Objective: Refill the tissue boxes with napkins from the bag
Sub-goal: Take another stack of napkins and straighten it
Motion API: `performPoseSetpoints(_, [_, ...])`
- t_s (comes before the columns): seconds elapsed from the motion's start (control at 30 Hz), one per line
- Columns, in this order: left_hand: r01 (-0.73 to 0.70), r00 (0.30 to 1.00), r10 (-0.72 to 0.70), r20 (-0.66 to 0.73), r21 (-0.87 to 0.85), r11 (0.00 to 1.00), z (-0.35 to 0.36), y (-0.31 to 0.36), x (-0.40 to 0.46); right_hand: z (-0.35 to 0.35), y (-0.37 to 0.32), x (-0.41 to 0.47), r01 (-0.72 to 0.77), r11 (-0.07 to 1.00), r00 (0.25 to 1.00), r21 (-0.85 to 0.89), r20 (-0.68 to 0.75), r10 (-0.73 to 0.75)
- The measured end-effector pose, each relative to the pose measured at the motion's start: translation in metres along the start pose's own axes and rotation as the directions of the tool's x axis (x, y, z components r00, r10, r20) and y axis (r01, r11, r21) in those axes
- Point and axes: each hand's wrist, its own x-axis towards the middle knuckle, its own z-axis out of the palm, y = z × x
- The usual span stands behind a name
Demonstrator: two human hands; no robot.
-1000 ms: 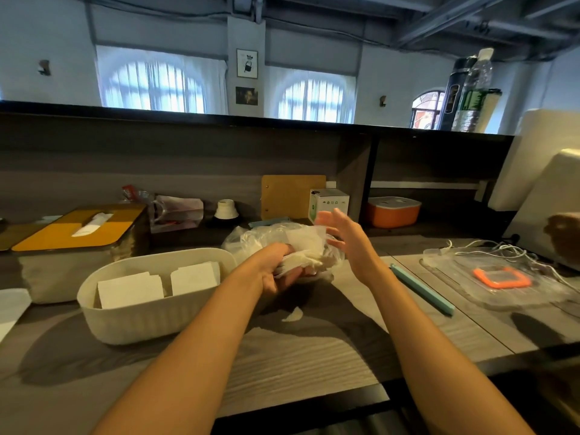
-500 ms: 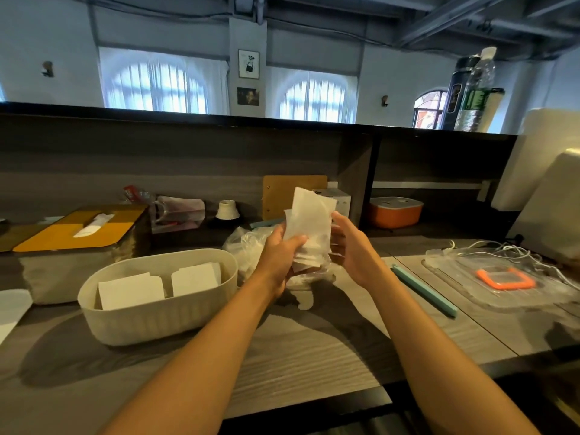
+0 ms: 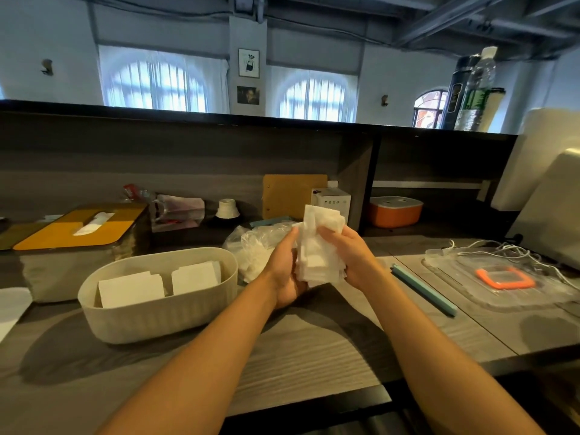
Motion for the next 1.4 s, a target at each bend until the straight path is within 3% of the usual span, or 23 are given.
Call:
performPoseSetpoints(0.27, [0.001, 0.981, -0.009, -0.195, -0.043, 0.999, -0.002, 0.002, 0.004, -0.010, -0.008, 0.000, 0.198, 0.961, 0.958, 0.194, -0.247, -0.147])
performPoseSetpoints(0.37, [-0.025, 0.970, 0.027, -0.243, 0.010, 1.000, -0.004, 0.002, 0.007, -0.014, -0.010, 0.000, 0.192, 0.956, 0.959, 0.219, -0.247, -0.136])
performPoseSetpoints(0.47, [-0.036, 0.986, 0.020, -0.164, -0.092, 0.995, -0.004, 0.001, 0.005, -0.009, -0.010, -0.003, 0.191, 0.960, 0.973, 0.205, -0.166, -0.158])
performPoseSetpoints(0.53, [-0.052, 0.997, 0.045, -0.065, -0.120, 0.991, -0.002, 0.000, 0.002, 0.001, -0.004, -0.004, 0.215, 0.971, 0.966, 0.101, -0.165, -0.197])
performPoseSetpoints(0.67, [-0.170, 0.985, 0.168, 0.029, 0.087, 0.982, 0.006, -0.004, -0.005, 0.021, 0.010, -0.002, 0.200, 0.979, 0.954, -0.037, -0.222, -0.203])
performPoseSetpoints(0.8, [-0.280, 0.959, 0.278, 0.058, 0.358, 0.891, 0.005, -0.005, -0.001, 0.018, 0.003, -0.003, 0.003, 1.000, 0.982, -0.001, -0.190, -0.003])
performPoseSetpoints(0.87, [-0.293, 0.954, 0.295, 0.057, 0.397, 0.870, 0.004, -0.002, -0.003, 0.009, -0.003, -0.005, -0.097, 0.995, 0.988, 0.028, -0.119, 0.099])
performPoseSetpoints(1.0, [-0.333, 0.938, 0.337, 0.082, 0.485, 0.808, 0.001, -0.002, -0.001, -0.009, -0.004, -0.016, -0.015, 0.998, 1.000, 0.068, 0.010, 0.015])
performPoseSetpoints(1.1, [-0.366, 0.915, 0.401, 0.038, 0.494, 0.789, 0.000, -0.005, 0.001, -0.027, 0.001, -0.029, 0.030, 0.994, 1.000, 0.108, -0.009, -0.030])
performPoseSetpoints(1.2, [-0.376, 0.891, 0.453, -0.016, 0.531, 0.759, -0.002, -0.012, 0.001, -0.047, 0.007, -0.041, 0.002, 1.000, 1.000, -0.005, -0.022, -0.002])
performPoseSetpoints(1.33, [-0.326, 0.903, 0.429, -0.028, 0.605, 0.727, 0.006, -0.025, -0.002, -0.048, 0.015, -0.047, -0.069, 0.995, 0.993, -0.066, -0.099, 0.062])
performPoseSetpoints(1.4, [-0.293, 0.910, 0.408, -0.072, 0.585, 0.756, 0.015, -0.028, -0.005, -0.036, 0.016, -0.048, -0.027, 0.994, 0.984, -0.105, -0.179, 0.008])
